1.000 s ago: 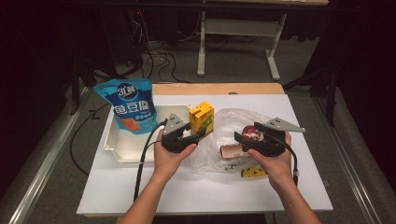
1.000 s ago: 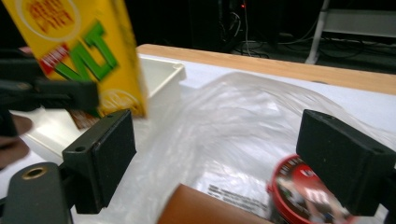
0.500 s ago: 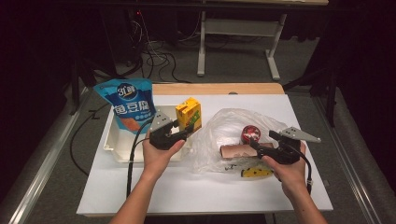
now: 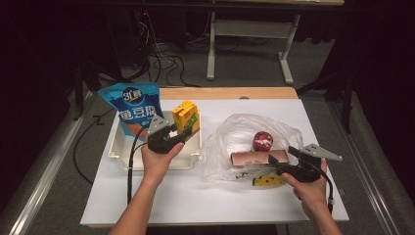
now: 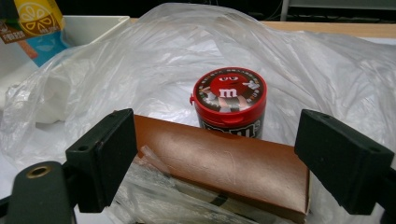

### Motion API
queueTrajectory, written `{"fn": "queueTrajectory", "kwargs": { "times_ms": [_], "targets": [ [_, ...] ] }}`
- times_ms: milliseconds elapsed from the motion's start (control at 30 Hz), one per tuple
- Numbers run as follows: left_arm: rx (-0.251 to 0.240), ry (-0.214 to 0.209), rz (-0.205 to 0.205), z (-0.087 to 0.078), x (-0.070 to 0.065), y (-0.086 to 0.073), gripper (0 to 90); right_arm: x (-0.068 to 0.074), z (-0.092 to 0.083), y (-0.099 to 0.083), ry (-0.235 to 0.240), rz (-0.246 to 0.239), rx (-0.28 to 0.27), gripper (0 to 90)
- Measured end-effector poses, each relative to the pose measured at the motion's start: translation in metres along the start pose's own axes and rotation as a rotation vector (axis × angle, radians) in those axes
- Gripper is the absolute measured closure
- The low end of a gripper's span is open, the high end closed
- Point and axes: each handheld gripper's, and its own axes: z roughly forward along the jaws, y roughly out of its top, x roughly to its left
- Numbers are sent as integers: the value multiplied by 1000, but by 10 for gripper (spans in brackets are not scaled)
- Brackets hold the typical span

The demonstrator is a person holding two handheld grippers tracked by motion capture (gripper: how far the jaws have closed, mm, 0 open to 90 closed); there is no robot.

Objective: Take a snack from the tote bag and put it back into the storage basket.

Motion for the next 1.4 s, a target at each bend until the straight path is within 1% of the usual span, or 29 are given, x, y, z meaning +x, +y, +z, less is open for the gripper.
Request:
{"fn": "queueTrajectory", "kwargs": {
  "times_ms": [67, 167, 367, 467, 567, 700, 767, 800, 900, 933, 1000, 1100, 1167, 1233, 1333, 1400],
  "targets": [
    [11, 7, -4, 2, 3, -3, 516, -2, 0, -2, 22, 11, -4, 137],
    [23, 23, -7, 7, 8, -7, 516, -2, 1, -4, 15, 0, 3, 138],
    [22, 49, -44, 17, 20, -12, 516, -7, 1, -6, 3, 10, -2, 142],
    [26, 62, -58, 24, 23, -15, 516, -7, 2, -7, 5, 6, -5, 144],
    [42, 69, -70, 31, 27, -18, 516, -6, 3, -7, 11, 9, -4, 145],
    [57, 88, -86, 41, 31, -23, 514, -5, 7, -7, 12, 7, -4, 146],
    [58, 101, -85, 46, 33, -24, 514, -6, 9, -8, 15, 7, -1, 146],
    [64, 94, -90, 48, 35, -24, 515, -6, 10, -8, 17, 2, 0, 146],
    [69, 113, -111, 56, 37, -25, 514, -7, 10, -10, 17, -2, 12, 147],
    [67, 113, -120, 58, 38, -26, 514, -8, 10, -11, 18, -6, 11, 147],
    [70, 122, -118, 62, 38, -28, 514, -10, 8, -12, 15, 4, 11, 148],
    [96, 140, -87, 66, 36, -30, 514, -12, 6, -12, 12, 14, 7, 149],
    [108, 150, -78, 68, 35, -32, 513, -12, 6, -12, 14, 14, 6, 149],
    [114, 147, -82, 69, 36, -33, 512, -12, 7, -12, 18, 10, 8, 149],
    [120, 163, -100, 71, 37, -34, 512, -9, 9, -12, 19, 10, 14, 150],
    [138, 178, -103, 72, 38, -35, 511, -9, 9, -13, 19, 1, 13, 150]
  ]
}}
